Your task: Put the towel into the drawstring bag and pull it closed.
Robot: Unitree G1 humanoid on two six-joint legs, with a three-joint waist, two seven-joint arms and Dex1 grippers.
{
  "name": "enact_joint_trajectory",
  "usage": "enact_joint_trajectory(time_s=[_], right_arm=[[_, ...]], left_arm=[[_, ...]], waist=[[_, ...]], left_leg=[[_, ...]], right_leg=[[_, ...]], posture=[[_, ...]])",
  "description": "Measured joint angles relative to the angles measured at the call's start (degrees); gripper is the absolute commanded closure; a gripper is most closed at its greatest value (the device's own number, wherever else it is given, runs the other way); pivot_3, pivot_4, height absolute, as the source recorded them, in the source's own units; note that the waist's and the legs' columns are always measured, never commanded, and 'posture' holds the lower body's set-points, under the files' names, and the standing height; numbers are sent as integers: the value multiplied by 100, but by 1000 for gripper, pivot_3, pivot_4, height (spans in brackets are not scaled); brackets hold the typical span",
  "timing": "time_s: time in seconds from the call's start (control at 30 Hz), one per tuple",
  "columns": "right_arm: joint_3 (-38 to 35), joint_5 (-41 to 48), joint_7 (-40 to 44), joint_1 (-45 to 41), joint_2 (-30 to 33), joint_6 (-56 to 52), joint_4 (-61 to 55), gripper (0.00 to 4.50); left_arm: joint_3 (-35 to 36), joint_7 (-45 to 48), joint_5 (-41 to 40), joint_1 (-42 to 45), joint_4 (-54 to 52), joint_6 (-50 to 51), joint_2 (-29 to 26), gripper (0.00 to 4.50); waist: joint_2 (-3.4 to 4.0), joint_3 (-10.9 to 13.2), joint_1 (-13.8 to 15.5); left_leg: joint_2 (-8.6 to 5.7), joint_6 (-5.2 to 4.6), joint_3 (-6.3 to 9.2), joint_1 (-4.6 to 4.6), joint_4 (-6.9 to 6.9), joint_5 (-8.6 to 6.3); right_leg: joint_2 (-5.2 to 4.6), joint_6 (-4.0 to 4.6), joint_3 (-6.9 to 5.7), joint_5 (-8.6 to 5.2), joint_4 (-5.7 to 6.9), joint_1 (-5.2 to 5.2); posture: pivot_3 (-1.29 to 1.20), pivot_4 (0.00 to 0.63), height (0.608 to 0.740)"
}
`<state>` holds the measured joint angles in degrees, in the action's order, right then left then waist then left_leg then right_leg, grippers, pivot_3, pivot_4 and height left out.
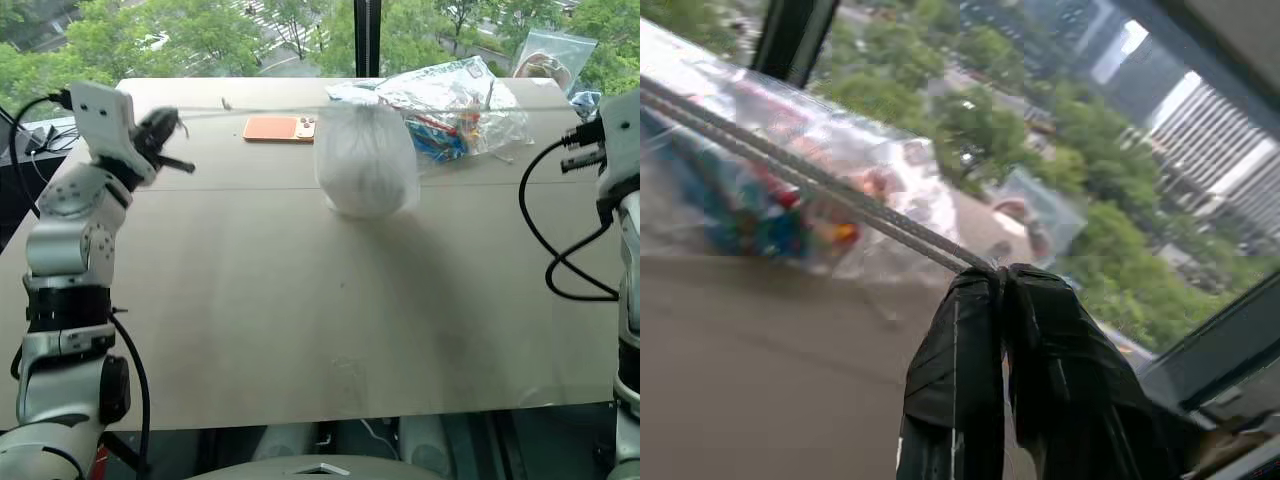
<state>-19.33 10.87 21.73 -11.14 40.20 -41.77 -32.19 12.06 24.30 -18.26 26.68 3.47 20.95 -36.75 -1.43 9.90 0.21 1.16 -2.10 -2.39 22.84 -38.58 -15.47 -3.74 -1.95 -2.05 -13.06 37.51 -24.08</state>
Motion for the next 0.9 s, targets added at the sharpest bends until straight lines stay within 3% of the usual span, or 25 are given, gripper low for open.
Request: enact_joint_trajectory(time_s=[0.1,0.23,0.33,0.5,0.57,0.7,0.9], right_arm=[[300,852,551,1020,-420,-403,-821,4500],[1341,357,779,2322,118,-22,-1154,4500],[1468,267,796,2666,-28,268,-1061,3371],[519,752,1256,3654,-280,767,-1114,811],[224,811,1404,3994,-327,909,-1103,4],[-482,964,1692,4530,-576,1544,-1142,0],[-756,850,1960,4913,-787,2511,-1084,0]], left_arm=[[-180,229,6,-886,-274,-142,327,4454],[-364,784,-70,-1886,-673,-277,390,4454],[-321,1418,-632,-2303,-1091,-128,360,3565],[304,2309,-1343,-3209,-1500,147,-189,1049],[608,2445,-1374,-3487,-1387,170,-286,197],[1233,2746,-1494,-4228,-1419,27,-340,88],[1439,2784,-1559,-4560,-1790,-55,-154,88]], waist=[[1,1,-10],[-9,-4,-2],[-8,-3,11],[2,-8,26],[2,-7,32],[1,-9,49],[-1,-11,77]], left_leg=[[1,-10,3,1,10,-6],[-5,-28,3,-12,0,-16],[0,-29,4,-13,-20,-16],[11,-27,10,-24,-23,-17],[11,-27,10,-20,-22,-17],[10,-31,5,-21,-22,-20],[10,-31,20,-20,-22,-21]], right_leg=[[-5,1,-4,0,6,-6],[-10,2,-4,-2,5,7],[-11,1,-5,-3,15,8],[7,-6,-9,-13,21,17],[7,-7,-8,-13,19,13],[-24,3,-7,-30,6,19],[-32,2,-23,-32,1,26]], posture=[[0,150,740],[0,150,740],[0,150,740],[0,150,740],[0,150,740],[0,150,740],[0,150,740]])
